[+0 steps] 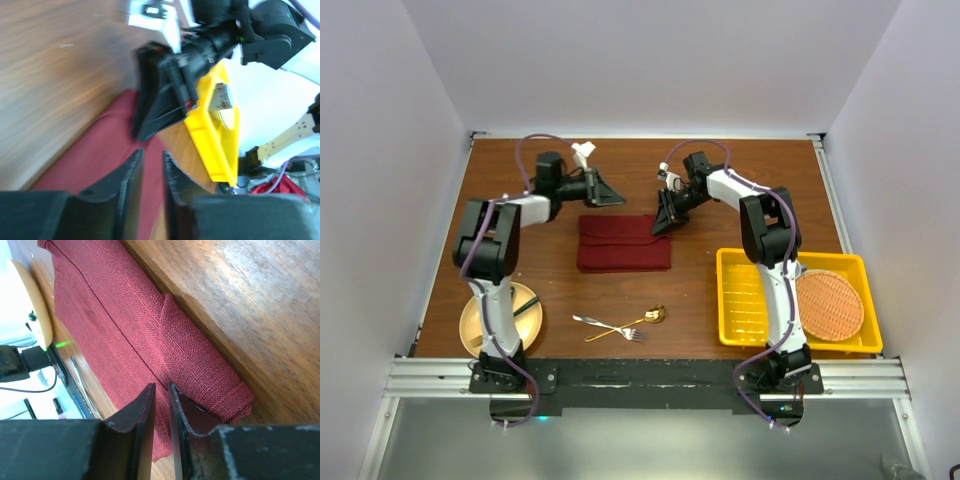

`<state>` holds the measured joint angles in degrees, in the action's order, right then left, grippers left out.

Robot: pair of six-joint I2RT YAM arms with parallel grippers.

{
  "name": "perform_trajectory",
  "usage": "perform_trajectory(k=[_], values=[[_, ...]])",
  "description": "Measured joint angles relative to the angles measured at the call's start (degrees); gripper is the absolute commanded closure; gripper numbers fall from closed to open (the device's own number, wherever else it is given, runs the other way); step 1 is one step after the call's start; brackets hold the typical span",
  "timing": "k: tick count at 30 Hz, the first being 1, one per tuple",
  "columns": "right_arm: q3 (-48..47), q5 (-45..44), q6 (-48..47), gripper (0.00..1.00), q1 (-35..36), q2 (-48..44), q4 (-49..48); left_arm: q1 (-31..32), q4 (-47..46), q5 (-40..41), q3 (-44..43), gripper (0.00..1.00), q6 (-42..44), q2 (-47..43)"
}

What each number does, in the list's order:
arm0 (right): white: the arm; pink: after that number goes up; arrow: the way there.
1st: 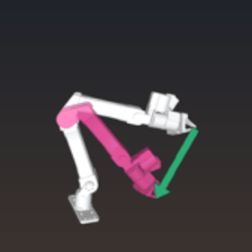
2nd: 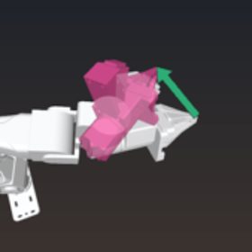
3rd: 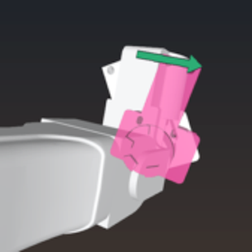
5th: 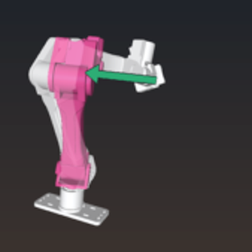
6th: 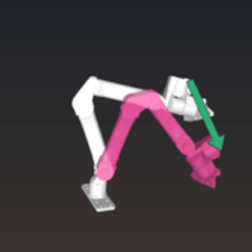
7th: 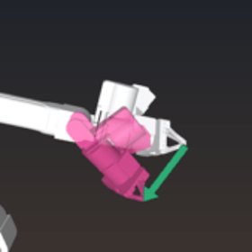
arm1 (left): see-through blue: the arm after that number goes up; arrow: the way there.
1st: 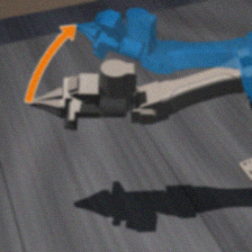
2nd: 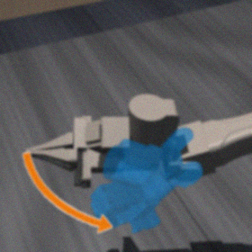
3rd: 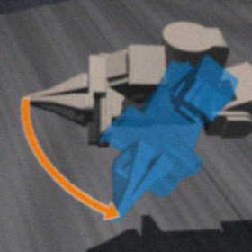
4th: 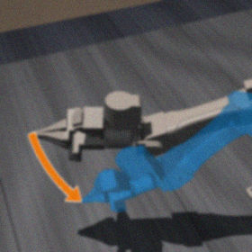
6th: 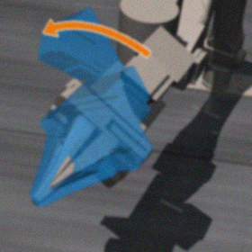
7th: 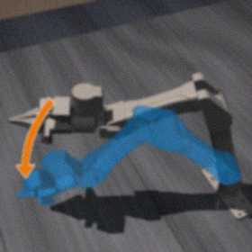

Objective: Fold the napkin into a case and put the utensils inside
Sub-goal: Smooth out the 2/3-rectangle-folded napkin at the center of the board.

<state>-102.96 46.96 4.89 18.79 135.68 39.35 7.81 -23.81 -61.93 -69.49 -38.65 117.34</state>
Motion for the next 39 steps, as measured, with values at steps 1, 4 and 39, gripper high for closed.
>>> perform_trajectory(k=[1, 4, 39], values=[[0.0, -0.07, -0.11, 0.78, 0.0, 0.0, 0.02, 1.81, -1.29, 0.83, -0.61, 0.85, -1.33, 0.74], [0.0, -0.15, -0.48, 0.79, 0.0, 0.0, 0.04, 5.55, -4.46, 2.95, -2.32, 0.95, -4.31, 4.5], [6.84, 8.76, 21.86, 0.69, -0.92, 1.22, -19.96, 4.79, 3.37, 8.79, -2.62, 1.0, -0.74, 12.5]])
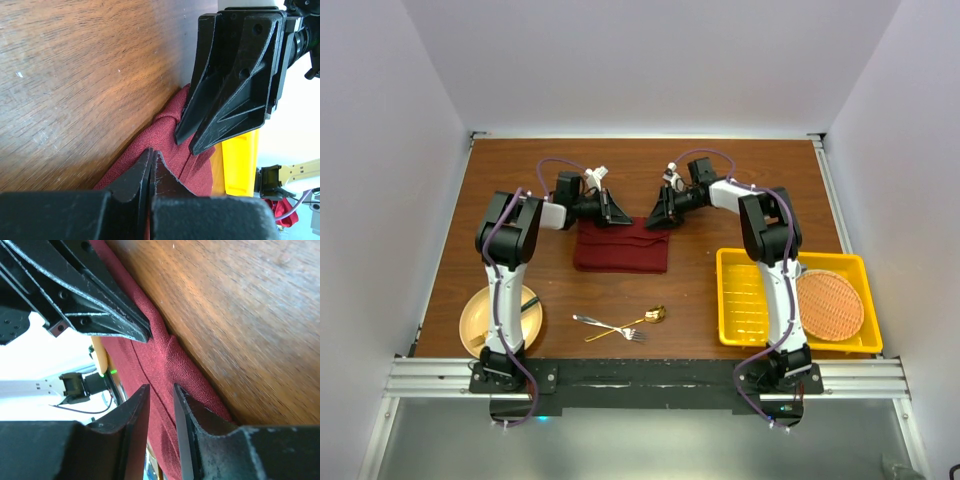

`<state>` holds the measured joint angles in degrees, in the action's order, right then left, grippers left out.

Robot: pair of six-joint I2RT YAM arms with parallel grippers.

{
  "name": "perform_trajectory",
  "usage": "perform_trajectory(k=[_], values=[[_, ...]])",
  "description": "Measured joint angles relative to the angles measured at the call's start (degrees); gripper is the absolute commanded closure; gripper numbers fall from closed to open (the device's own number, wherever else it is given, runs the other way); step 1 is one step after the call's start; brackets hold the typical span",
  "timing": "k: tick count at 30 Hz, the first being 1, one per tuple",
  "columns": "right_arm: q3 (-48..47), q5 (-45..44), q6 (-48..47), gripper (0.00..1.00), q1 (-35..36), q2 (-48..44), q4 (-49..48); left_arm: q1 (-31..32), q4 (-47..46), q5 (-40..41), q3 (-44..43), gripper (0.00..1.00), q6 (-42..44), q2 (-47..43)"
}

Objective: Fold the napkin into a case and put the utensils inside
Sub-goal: Smooth out the 2/3-rectangle-folded napkin at the center of the board.

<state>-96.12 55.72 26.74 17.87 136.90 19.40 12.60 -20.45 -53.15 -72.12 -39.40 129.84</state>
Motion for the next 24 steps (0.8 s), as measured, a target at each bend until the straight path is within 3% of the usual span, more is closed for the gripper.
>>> perform_trajectory(k=[4, 8, 11, 16, 24], values=[[0.61, 0.7, -0.46, 0.69, -0.37, 0.09, -1.05, -0.2, -0.52, -0.09, 0.37, 0.99, -0.22, 0.0], [-0.33, 0.76, -1.95, 0.68, -0.57, 0.52, 0.09, -0.9, -4.57, -1.2, 2.82, 0.73, -1.22, -0.52], [-2.14, 0.33, -3.98, 0.68, -0.39, 1.01, 2.84, -2.4, -6.23, -3.37, 5.16, 0.62, -1.55, -2.34], [-4.92, -1.29, -7.65, 0.68, -0.11, 1.51, 7.48, -7.65, -2.38, -6.69, 5.55, 0.62, 1.6, -4.46], [-9.01, -3.67, -12.87, 0.69, 0.24, 2.32, 12.61, -14.67, 5.66, -9.51, 5.55, 0.71, 6.8, -4.37]])
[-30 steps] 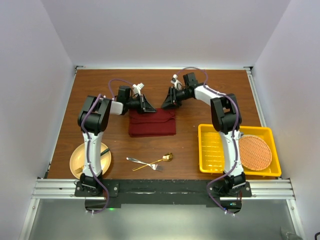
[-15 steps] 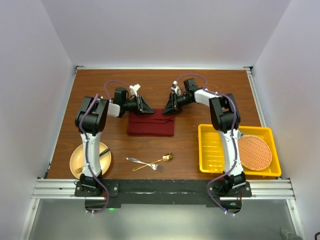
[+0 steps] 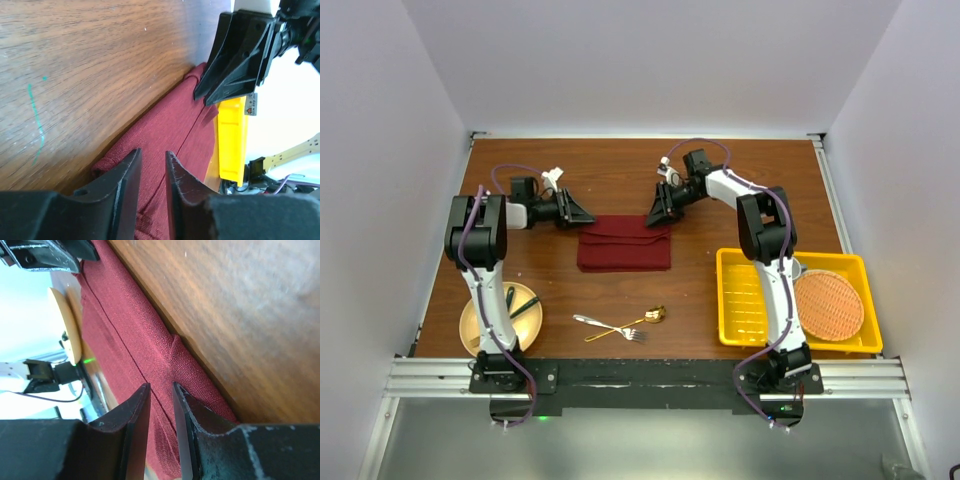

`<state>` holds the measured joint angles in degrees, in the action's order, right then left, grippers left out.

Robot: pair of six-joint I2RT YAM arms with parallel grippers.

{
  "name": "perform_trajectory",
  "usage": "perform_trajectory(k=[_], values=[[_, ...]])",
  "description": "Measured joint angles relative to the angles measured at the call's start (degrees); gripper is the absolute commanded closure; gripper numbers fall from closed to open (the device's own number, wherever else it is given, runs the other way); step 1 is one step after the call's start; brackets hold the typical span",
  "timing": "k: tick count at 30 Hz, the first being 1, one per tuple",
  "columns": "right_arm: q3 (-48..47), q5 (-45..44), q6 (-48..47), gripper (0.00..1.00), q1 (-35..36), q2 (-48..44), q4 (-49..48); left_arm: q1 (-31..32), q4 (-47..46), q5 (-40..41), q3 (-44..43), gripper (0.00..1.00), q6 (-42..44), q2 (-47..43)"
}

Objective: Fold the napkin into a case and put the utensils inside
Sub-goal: Smooth out the 2/3-rectangle-folded napkin at the center of the board.

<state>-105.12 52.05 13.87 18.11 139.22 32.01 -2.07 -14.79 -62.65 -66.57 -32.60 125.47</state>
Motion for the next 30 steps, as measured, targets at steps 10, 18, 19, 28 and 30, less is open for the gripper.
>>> perform_trajectory(k=[10, 18, 19, 28, 30], values=[[-3.91, -2.03, -6.6, 0.68, 0.26, 0.39, 2.03, 3.21, 5.64, -0.48, -1.36, 0.79, 7.15, -8.28], [-2.21, -2.45, -7.52, 0.64, 0.7, -3.21, 2.4, 11.45, 4.61, 2.1, 2.56, 0.82, 9.35, -11.61], [-1.86, -2.43, -7.45, 0.64, 0.7, -4.15, 2.6, 11.19, 4.72, 3.21, 3.63, 0.81, 9.2, -10.21], [2.36, -2.95, -6.78, 0.66, 0.46, -9.7, 2.64, 9.57, 5.7, 4.68, 4.74, 0.81, 6.67, -4.7], [3.28, -3.91, -6.8, 0.66, 0.15, -8.26, 2.8, 9.57, 5.92, 4.66, 4.61, 0.8, 6.67, -4.7]])
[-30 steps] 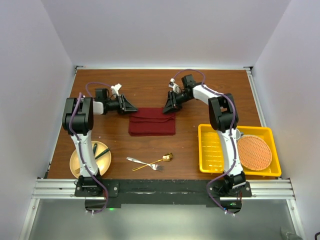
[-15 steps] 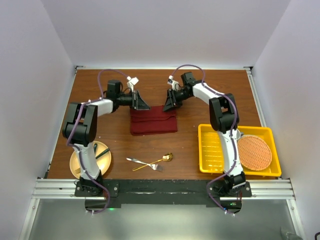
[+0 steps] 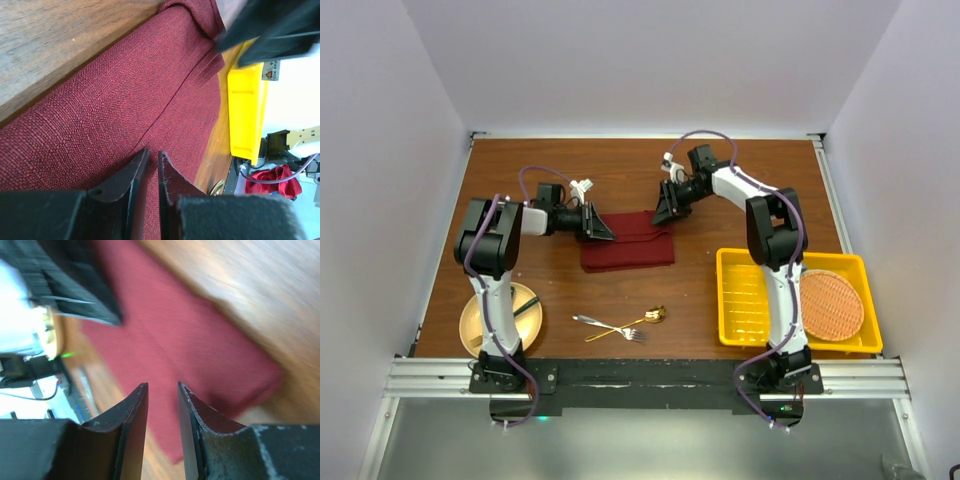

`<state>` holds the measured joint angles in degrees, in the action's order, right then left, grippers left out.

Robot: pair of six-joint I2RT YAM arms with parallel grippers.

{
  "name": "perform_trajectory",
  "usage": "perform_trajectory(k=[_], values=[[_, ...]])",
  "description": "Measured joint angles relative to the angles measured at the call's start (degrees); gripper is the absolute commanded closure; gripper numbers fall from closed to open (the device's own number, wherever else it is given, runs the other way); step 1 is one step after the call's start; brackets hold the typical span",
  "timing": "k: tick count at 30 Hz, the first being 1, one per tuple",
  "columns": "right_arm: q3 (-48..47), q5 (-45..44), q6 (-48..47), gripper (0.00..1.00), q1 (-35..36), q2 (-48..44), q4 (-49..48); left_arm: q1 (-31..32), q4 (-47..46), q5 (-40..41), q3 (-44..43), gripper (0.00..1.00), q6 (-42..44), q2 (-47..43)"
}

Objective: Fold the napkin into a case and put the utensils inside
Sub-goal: Smooth out the 2/3-rectangle-folded napkin at the center of the board, then pick up the 2/3-rectangle-folded napkin from the center of the board.

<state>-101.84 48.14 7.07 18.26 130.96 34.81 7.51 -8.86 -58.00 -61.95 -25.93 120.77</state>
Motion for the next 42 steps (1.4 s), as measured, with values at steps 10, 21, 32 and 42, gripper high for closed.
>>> perform_trajectory(k=[10, 21, 32, 42], values=[[1.2, -0.11, -0.7, 0.7, -1.77, 3.67, 1.01, 2.34, 6.56, 3.78, -1.01, 0.48, 12.39, -6.45], [-0.2, -2.08, -5.86, 0.71, -1.05, 3.67, 3.37, 25.88, 14.12, 31.8, 7.65, 0.41, 62.84, -28.13], [-0.74, -2.82, -9.25, 0.71, -0.63, 3.58, 4.37, 33.38, 6.47, 48.63, 14.43, 0.75, 82.84, -23.58], [-0.11, -4.26, -15.41, 0.73, 0.17, 2.34, 5.29, 33.77, 12.44, 48.22, 10.69, 1.0, 84.56, -21.35]])
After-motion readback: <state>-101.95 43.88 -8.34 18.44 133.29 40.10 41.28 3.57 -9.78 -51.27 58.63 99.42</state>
